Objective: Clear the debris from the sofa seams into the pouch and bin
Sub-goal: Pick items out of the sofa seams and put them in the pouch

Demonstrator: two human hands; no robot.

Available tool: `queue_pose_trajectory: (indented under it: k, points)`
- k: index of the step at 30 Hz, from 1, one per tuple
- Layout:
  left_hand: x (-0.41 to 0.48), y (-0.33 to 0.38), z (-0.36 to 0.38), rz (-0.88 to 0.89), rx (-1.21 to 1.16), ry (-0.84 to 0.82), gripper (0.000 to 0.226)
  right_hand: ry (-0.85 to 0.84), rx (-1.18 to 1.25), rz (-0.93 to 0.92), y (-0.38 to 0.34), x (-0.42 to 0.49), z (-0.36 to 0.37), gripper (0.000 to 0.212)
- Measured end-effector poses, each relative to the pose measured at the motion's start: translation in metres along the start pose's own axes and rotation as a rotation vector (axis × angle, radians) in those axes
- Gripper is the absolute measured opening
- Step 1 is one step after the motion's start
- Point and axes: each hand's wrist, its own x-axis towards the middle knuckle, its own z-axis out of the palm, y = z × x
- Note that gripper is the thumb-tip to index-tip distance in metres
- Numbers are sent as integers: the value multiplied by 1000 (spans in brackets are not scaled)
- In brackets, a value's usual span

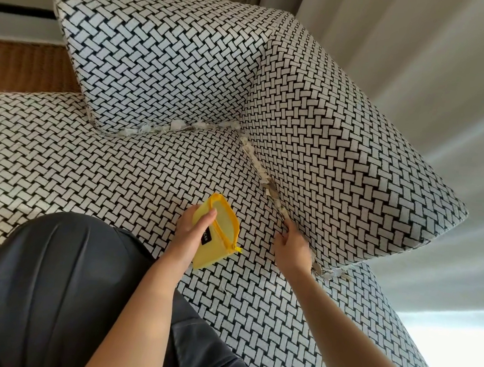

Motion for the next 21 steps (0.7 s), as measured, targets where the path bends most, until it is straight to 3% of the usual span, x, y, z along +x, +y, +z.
queue_pose_trajectory:
  k: [14,21]
  points:
    - [7,-7,-3,5,-20,-4,68,-147,-109,155,-9,26,0,51]
    - [7,-8,-4,8,-23,-9,62,-196,-124,113,-13,46,-4,40]
